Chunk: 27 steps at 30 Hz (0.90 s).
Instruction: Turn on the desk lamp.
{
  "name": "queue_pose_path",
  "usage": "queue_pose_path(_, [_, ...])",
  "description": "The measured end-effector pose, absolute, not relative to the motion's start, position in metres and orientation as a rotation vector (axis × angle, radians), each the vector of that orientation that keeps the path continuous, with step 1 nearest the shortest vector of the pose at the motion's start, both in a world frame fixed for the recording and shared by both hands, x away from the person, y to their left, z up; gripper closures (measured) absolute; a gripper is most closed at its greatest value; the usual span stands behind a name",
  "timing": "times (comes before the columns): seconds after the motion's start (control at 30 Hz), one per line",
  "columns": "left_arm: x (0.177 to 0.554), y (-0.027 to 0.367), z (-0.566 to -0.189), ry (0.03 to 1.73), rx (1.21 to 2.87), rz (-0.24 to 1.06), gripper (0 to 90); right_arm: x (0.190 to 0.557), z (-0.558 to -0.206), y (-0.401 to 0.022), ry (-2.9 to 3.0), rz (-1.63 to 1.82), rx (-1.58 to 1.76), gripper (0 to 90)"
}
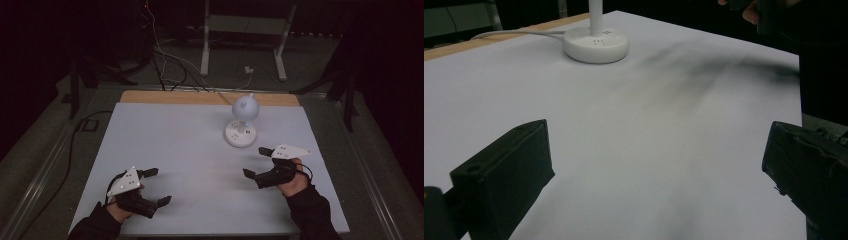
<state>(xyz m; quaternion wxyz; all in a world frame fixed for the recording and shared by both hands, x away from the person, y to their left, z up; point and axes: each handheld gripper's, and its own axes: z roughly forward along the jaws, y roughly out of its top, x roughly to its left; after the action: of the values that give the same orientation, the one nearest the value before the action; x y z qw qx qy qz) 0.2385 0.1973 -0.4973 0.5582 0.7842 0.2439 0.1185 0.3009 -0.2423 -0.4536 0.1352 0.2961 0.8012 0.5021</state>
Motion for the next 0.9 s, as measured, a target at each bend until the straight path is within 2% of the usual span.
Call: queue_pose_path(0.9, [0.238,0.197,-0.497,0.573,1.854,0.278,0.3,0.351,-0.45,-0.226,2.248,1.388,0.938,1.4])
